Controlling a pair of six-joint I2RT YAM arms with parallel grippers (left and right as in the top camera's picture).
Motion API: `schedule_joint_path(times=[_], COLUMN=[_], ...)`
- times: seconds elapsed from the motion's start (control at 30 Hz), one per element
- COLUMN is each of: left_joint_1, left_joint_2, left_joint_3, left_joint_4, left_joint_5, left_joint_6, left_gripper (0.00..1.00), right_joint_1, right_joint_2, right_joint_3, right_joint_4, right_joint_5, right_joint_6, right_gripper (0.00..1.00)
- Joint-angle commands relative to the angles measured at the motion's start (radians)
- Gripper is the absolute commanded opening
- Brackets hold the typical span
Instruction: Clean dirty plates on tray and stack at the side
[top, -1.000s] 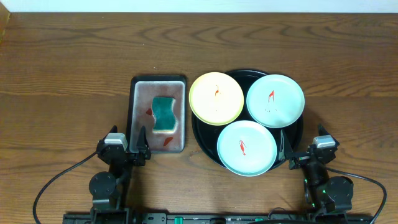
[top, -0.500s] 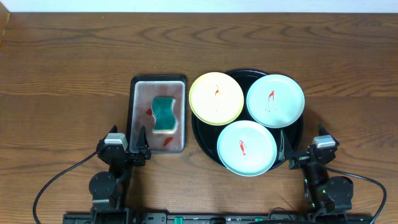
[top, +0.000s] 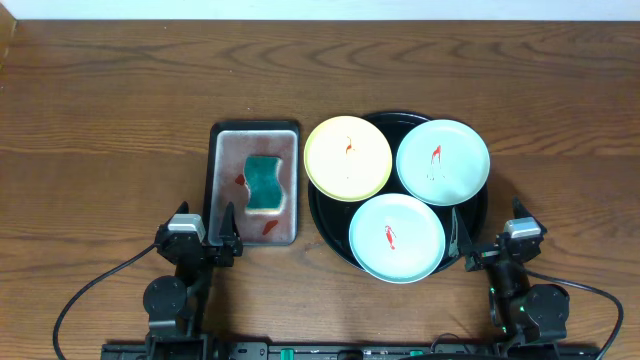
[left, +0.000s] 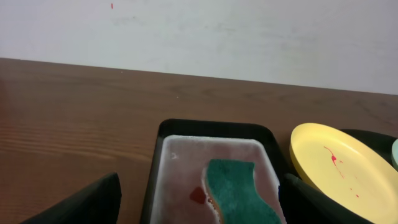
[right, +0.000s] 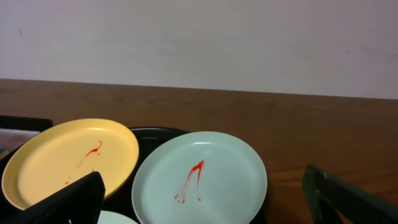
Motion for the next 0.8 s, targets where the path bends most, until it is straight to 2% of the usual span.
schedule_joint_path(times=[0.0, 0.3, 0.43, 0.57, 0.77], left_joint_1=[0.004, 0.004, 0.004, 0.004, 0.004], left_joint_2=[0.001, 0.001, 0.007, 0.071, 0.312], left_joint_3=[-0.01, -0.01, 0.013, 0.075, 0.261], left_joint_4=[-0.045, -0.016, -0.005, -0.093, -0.198], left_joint_5=[0.021, 0.021, 0.021, 0.021, 0.021], left_joint_6=[0.017, 0.016, -0.159, -0.211, -0.212], left_gripper=[0.81, 0.81, 0.81, 0.81, 0.81], right_joint_1=[0.0, 0.0, 0.0, 0.0, 0.0], right_joint_2=[-0.003, -0.002, 0.045, 0.203, 0.536], right_joint_3=[-0.001, 0.008, 0.069, 0.207, 0.438], right_joint_4=[0.045, 0.04, -0.047, -0.161, -0.262], right_joint_5=[0.043, 0.05, 0.049, 0.039, -0.038], right_joint_6=[-0.015, 0.076, 0.079, 0.091, 0.091], right_gripper=[0.99, 0.99, 0.99, 0.99, 0.99])
